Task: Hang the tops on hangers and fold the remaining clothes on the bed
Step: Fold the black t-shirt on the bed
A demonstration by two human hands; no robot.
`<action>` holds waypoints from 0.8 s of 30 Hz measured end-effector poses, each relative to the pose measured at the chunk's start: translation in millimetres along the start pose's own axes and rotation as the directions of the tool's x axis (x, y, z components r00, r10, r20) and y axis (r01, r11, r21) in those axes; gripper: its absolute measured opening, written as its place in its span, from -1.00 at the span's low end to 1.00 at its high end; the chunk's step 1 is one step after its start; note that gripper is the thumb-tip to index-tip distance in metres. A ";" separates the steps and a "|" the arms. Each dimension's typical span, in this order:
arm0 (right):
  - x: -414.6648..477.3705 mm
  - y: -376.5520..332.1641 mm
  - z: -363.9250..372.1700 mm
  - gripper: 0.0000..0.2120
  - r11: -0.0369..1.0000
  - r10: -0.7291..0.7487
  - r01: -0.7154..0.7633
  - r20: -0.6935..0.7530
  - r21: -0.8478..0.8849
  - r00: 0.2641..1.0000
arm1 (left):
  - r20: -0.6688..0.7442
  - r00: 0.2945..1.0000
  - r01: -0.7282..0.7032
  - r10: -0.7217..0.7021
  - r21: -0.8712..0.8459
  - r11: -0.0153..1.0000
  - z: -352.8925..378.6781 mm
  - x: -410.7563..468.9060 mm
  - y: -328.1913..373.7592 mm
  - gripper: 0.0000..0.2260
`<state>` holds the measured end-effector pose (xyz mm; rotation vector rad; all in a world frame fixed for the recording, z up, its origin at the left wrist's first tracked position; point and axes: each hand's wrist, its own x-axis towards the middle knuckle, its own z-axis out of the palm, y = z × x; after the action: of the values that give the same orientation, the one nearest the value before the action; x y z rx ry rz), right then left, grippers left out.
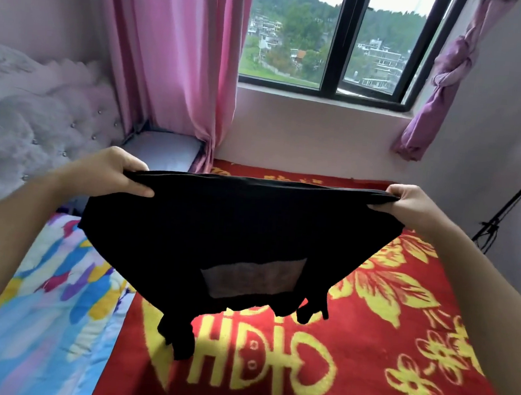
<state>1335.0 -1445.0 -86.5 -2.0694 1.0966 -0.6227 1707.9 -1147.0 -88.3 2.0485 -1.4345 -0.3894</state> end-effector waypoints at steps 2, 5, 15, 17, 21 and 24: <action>-3.2 -6.8 -2.3 -0.81 0.992 0.109 -0.115 0.108 0.052 0.988 | 0.014 1.000 0.023 -0.022 -0.031 0.999 -10.0 -3.5 1.3 -0.77; 5.1 -13.7 10.0 -0.88 0.942 0.237 -0.279 0.218 0.187 0.947 | -0.121 0.990 0.085 -0.074 0.088 0.992 -9.4 11.4 -3.1 -0.94; 87.6 58.0 160.7 -0.42 0.823 0.415 -0.377 0.004 0.425 0.910 | -0.338 0.777 0.401 -0.531 -0.384 0.832 143.4 134.8 -66.6 -0.43; 69.8 99.6 201.7 -0.17 0.907 0.366 -0.379 0.101 0.181 0.925 | -0.132 0.837 0.486 -0.532 -0.271 0.831 202.7 115.7 -88.8 -0.25; -10.3 187.1 282.1 -0.18 0.873 0.488 -0.440 0.392 -0.211 0.780 | 0.239 0.711 0.685 -0.662 -0.022 0.728 325.0 33.7 -136.3 -0.20; -80.0 231.7 323.1 -0.23 0.828 0.560 -0.420 0.545 -0.371 0.624 | 0.330 0.531 0.790 -0.780 0.141 0.597 394.2 -37.3 -149.5 -0.29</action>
<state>1395.7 -1352.9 -476.8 -1.7819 1.2542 0.4825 1588.1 -1197.9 -491.1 2.6096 -0.5277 -1.2077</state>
